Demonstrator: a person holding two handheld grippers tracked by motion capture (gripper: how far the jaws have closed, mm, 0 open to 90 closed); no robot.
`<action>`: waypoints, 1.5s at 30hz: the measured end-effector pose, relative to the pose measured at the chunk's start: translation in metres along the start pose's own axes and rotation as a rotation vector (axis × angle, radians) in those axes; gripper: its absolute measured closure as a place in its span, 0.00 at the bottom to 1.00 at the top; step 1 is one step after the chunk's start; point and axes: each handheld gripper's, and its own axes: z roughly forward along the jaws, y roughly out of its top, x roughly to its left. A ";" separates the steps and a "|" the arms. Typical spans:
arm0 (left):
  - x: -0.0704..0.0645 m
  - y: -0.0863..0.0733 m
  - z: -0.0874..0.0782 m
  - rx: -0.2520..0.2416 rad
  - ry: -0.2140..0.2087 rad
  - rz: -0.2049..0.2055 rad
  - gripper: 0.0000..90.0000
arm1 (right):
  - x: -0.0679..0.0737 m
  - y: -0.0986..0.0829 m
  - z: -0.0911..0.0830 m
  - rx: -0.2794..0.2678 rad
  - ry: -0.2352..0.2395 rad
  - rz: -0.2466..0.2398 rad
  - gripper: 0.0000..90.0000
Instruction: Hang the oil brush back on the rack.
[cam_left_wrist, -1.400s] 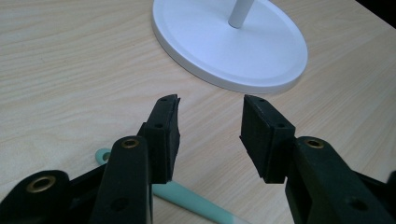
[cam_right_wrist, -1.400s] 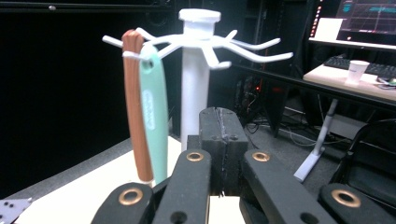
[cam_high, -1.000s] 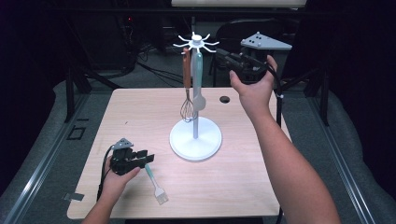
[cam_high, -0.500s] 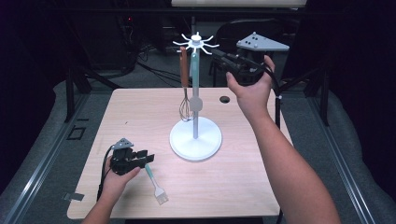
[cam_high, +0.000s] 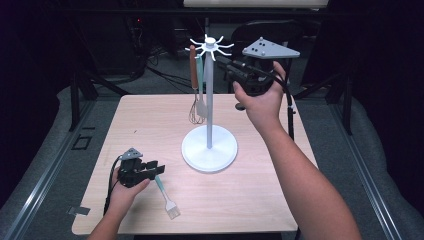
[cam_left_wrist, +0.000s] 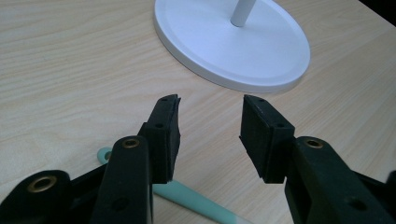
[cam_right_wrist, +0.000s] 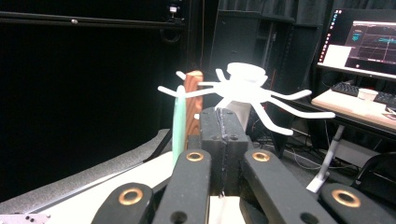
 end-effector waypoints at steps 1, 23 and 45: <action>0.000 0.000 0.000 0.000 0.000 -0.001 0.63 | 0.001 0.000 0.000 0.000 0.004 0.000 1.00; 0.001 0.000 0.000 -0.004 0.007 -0.005 0.63 | -0.004 -0.042 -0.008 0.078 -0.036 0.004 1.00; 0.004 -0.001 -0.002 -0.008 0.011 -0.016 0.63 | 0.015 -0.122 -0.006 0.235 0.027 0.043 0.95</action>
